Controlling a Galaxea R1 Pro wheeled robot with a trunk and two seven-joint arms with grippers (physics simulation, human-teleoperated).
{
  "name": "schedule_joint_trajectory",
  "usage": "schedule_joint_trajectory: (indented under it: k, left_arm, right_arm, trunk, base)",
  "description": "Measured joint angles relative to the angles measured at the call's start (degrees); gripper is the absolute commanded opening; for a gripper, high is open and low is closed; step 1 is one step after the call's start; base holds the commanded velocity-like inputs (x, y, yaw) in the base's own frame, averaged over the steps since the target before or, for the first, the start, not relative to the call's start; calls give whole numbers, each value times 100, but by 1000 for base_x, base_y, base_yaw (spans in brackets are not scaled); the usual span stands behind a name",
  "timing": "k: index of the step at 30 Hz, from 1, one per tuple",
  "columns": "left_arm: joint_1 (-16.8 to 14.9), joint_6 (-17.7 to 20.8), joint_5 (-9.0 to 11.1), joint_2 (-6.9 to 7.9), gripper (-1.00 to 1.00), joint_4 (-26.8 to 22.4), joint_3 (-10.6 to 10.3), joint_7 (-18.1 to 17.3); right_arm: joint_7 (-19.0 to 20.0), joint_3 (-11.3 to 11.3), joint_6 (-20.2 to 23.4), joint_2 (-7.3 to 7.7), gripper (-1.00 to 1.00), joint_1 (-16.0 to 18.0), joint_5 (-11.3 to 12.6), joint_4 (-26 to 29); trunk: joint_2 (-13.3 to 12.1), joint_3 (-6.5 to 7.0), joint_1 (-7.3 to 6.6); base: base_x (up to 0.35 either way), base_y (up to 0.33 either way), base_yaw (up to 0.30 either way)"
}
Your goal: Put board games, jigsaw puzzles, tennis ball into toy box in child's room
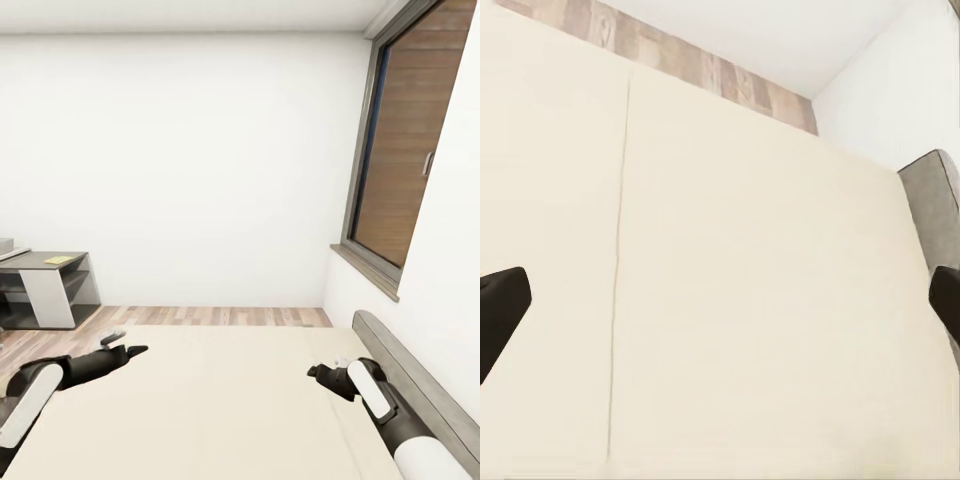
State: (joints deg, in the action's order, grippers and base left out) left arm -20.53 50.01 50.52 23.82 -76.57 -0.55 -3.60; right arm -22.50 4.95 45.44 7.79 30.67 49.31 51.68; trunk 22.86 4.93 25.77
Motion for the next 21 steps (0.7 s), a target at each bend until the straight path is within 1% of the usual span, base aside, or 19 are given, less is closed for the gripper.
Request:
schedule_joint_trajectory:
  k: [2,3,4,6,7,10,12,14,16,21]
  left_arm:
    - [-233,-9,-286,-310,100,413,-277,335]
    - [-276,-10,-348,-383,100,528,-323,390]
    - [-337,-11,-433,-485,100,754,-385,463]
    - [-459,-12,-536,-599,100,1190,-451,541]
    - [-509,-12,-550,-618,100,1289,-460,553]
    - [-893,-11,-591,-749,100,1728,-517,589]
    - [-1003,-35,-626,-792,100,1935,-585,600]
    - [-1077,-58,-715,-820,100,2118,-728,589]
    - [-1108,-59,-757,-817,100,2181,-798,575]
    - [-1137,-59,-793,-825,100,2238,-860,567]
  right_arm:
    - [-97,56,-20,13,100,71,-6,-141]
    - [-112,64,-22,13,100,82,-5,-160]
    - [-132,79,-21,20,100,96,-7,-186]
    - [-141,95,-15,45,100,111,-4,-200]
    - [-144,97,-14,47,100,113,-2,-200]
    - [-146,98,5,75,100,119,-1,-206]
    - [-145,99,10,87,100,120,-1,-219]
    - [-145,103,26,92,100,121,-1,-232]
    - [-145,104,34,92,100,121,0,-239]
    - [-146,105,41,90,100,131,8,-284]
  trunk:
    - [0,0,0]
    - [1,0,0]
    - [0,0,0]
    - [1,0,0]
    - [1,0,-1]
    - [1,-1,0]
    - [1,-8,0]
    - [1,-21,0]
    - [1,-37,0]
    - [1,-82,0]
  base:
    - [0,0,0]
    - [0,0,0]
    - [0,0,0]
    - [0,0,0]
    - [0,0,0]
    - [0,0,0]
    - [0,0,0]
    - [0,0,0]
    - [0,0,0]
    - [0,0,-6]
